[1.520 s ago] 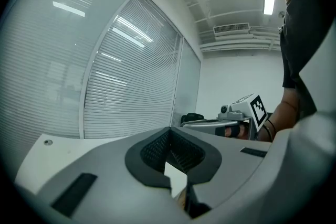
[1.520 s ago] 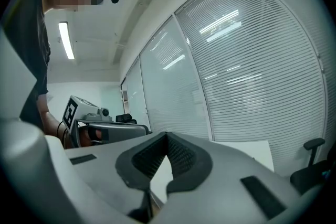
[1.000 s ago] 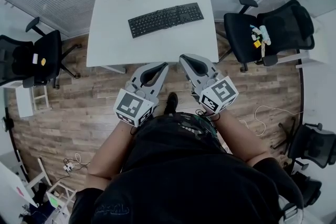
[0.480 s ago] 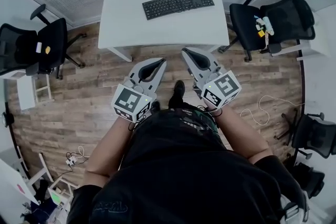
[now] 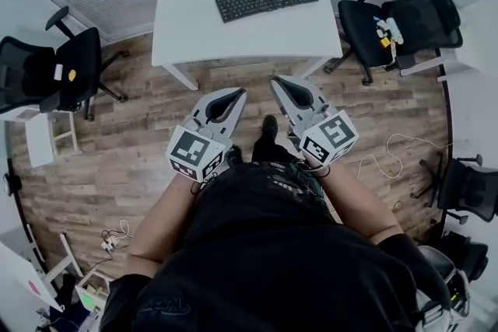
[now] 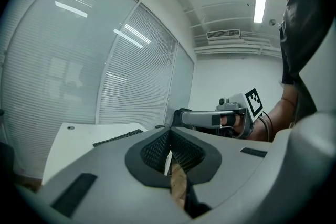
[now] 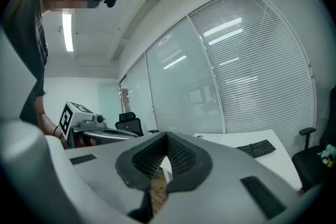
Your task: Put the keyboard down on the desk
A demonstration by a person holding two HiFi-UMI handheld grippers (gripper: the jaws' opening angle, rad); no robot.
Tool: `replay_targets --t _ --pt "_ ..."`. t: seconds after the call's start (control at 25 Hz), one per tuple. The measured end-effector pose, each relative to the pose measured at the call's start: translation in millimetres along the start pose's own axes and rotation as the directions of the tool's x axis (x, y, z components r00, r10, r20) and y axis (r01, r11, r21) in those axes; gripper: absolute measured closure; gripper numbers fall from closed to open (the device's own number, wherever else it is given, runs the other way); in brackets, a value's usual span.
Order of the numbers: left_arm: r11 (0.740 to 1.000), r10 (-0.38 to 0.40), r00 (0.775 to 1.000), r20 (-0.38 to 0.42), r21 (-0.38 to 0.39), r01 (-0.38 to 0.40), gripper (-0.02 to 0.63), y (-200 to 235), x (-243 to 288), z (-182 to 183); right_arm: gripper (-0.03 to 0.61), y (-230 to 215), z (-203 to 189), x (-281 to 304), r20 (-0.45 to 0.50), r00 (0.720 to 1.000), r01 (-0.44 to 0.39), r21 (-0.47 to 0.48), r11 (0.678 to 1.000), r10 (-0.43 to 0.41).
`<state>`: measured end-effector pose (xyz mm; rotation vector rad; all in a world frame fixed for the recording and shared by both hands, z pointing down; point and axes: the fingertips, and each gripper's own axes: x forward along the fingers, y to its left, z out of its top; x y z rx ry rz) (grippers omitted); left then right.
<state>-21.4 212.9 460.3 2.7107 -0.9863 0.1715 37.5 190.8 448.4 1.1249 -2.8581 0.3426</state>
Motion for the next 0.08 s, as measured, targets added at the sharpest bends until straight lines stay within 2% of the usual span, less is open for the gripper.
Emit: replay_targets --t 0.08 --pt "1.0 0.001 1.0 0.001 -0.001 -0.001 0.598 0.3 -6.4 -0.5 0.555 6.3 -2.4 -0.7 -0.002 1.0 0.002 0.007 1.0 -0.002"
